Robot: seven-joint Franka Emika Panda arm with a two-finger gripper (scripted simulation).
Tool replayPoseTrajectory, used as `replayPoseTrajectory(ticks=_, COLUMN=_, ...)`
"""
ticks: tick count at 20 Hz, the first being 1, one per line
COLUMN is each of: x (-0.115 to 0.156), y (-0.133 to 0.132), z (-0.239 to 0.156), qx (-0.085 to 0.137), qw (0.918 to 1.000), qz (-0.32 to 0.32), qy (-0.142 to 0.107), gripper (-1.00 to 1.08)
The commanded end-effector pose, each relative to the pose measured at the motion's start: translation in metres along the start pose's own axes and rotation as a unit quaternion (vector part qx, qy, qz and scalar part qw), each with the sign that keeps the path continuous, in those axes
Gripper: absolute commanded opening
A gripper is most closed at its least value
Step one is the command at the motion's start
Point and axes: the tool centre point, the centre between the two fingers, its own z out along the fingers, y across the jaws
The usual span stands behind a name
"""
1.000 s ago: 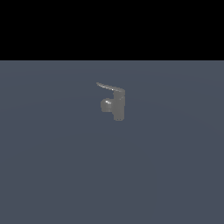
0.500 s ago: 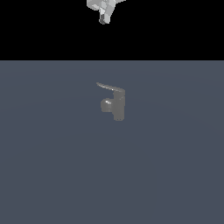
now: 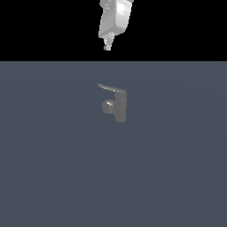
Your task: Turn on the faucet by rotating a designated handle.
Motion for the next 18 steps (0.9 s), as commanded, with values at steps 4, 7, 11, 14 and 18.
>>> replayPoseTrajectory(ticks=4, x=0.017, y=-0.031, z=0.038, qx=-0.001, qw=0.9966, qz=0.08, qy=0.019, gripper=-1.0)
replayPoseTrajectory(ticks=7, x=0.025, y=-0.046, z=0.059, qx=0.0, qw=0.9922, qz=0.121, qy=0.031, gripper=-1.0)
replayPoseTrajectory(ticks=11, x=0.034, y=-0.065, z=0.088, qx=0.003, qw=0.984, qz=0.171, qy=0.05, gripper=-1.0)
replayPoseTrajectory(ticks=14, x=0.04, y=-0.076, z=0.107, qx=0.005, qw=0.9775, qz=0.201, qy=0.063, gripper=-1.0)
replayPoseTrajectory(ticks=18, x=0.044, y=-0.087, z=0.127, qx=0.01, qw=0.9697, qz=0.231, qy=0.078, gripper=-1.0)
